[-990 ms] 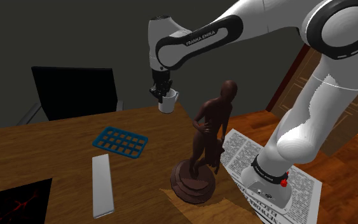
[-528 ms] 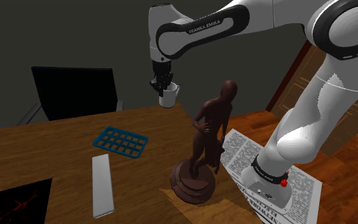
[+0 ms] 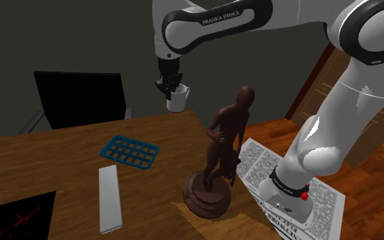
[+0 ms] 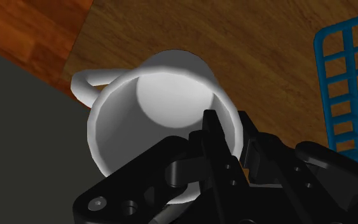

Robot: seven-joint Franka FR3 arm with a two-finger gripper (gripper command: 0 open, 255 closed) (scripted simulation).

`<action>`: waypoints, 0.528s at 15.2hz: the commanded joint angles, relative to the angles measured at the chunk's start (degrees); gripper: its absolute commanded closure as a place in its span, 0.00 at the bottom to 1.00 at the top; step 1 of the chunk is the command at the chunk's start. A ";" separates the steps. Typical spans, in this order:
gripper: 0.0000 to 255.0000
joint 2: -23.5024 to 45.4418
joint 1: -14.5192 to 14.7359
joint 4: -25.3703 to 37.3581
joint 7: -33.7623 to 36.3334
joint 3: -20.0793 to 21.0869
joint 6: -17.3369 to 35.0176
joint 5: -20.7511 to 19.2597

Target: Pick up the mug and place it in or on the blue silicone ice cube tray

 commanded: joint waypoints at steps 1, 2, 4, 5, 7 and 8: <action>1.00 1.12 1.21 1.76 2.42 1.17 -0.81 -0.13; 1.00 1.77 1.91 2.81 3.76 1.81 -1.31 -0.22; 1.00 3.25 3.32 5.12 6.44 3.06 -2.37 -0.49; 1.00 4.08 4.05 6.38 7.78 3.67 -2.93 -0.66; 1.00 5.90 5.57 9.14 10.44 4.81 -4.12 -1.10; 1.00 6.91 6.35 10.64 11.77 5.36 -4.75 -1.36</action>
